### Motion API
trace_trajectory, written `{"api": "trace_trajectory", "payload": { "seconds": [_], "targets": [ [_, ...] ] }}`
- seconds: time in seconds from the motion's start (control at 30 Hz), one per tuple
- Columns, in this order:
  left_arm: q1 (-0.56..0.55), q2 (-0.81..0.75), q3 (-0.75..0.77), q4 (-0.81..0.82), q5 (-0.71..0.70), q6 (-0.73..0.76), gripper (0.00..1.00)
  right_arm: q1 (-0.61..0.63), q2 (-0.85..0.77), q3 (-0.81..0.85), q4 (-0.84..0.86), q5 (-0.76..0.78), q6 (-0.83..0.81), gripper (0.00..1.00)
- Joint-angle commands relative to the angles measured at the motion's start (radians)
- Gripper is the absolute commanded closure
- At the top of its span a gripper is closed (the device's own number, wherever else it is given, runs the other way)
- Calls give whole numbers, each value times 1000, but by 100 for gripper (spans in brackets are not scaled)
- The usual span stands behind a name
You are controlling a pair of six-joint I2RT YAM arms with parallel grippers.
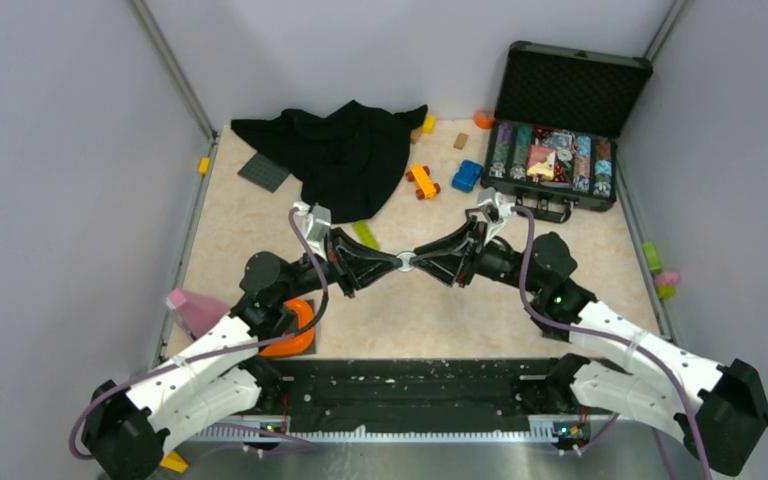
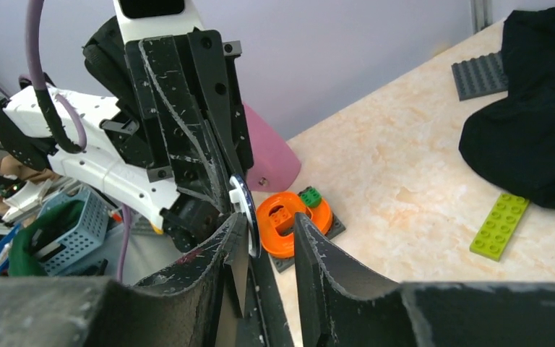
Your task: Remove the brooch from the garment
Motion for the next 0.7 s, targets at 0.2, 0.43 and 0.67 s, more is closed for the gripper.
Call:
{"api": "trace_trajectory", "payload": {
  "seconds": [0.2, 0.43, 0.67],
  "targets": [
    [4, 14, 38, 44, 57, -11, 100, -4, 18, 39, 40, -44, 16, 100],
    [4, -38, 31, -177, -271, 61, 38, -68, 19, 93, -301, 321, -14, 100],
    [5, 30, 66, -349, -391, 125, 15, -190, 40, 131, -742, 964, 83, 100]
  ]
}}
